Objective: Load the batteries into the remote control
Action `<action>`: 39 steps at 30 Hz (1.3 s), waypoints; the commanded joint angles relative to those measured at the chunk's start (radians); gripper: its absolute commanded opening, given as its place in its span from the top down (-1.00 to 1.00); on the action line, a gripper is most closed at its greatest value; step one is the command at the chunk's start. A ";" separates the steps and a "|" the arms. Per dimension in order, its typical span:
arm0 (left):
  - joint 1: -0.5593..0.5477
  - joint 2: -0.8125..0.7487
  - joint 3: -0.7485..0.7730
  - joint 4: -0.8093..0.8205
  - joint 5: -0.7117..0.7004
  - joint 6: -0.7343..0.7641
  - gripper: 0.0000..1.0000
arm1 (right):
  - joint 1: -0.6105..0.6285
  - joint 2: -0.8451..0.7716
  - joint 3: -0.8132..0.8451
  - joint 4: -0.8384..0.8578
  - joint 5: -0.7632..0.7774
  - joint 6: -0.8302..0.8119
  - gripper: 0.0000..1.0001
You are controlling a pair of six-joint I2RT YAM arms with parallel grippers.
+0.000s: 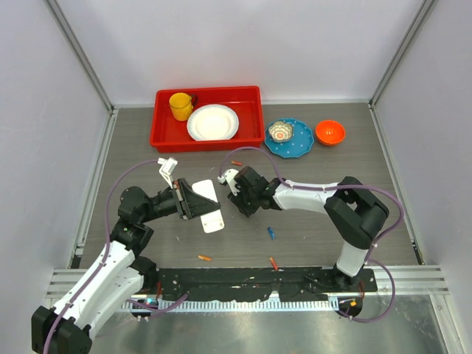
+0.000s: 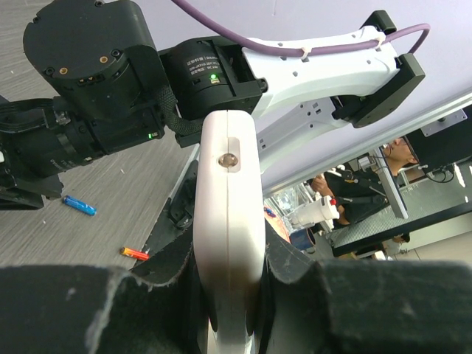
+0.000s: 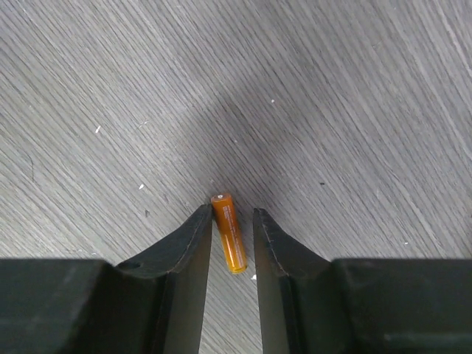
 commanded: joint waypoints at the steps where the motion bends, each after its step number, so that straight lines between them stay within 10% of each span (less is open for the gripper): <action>1: 0.003 -0.003 0.001 0.060 0.017 0.006 1.00 | 0.002 0.008 0.029 0.007 0.015 0.008 0.36; 11: 0.003 -0.002 -0.001 0.057 0.016 0.007 1.00 | 0.001 0.029 0.064 -0.022 0.016 0.025 0.42; 20: 0.005 0.007 -0.001 0.054 0.008 0.007 1.00 | -0.016 -0.029 0.059 -0.021 0.029 0.123 0.98; 39: 0.002 0.334 0.130 0.147 0.031 -0.084 1.00 | 0.263 -0.823 0.055 -0.268 0.152 0.050 0.99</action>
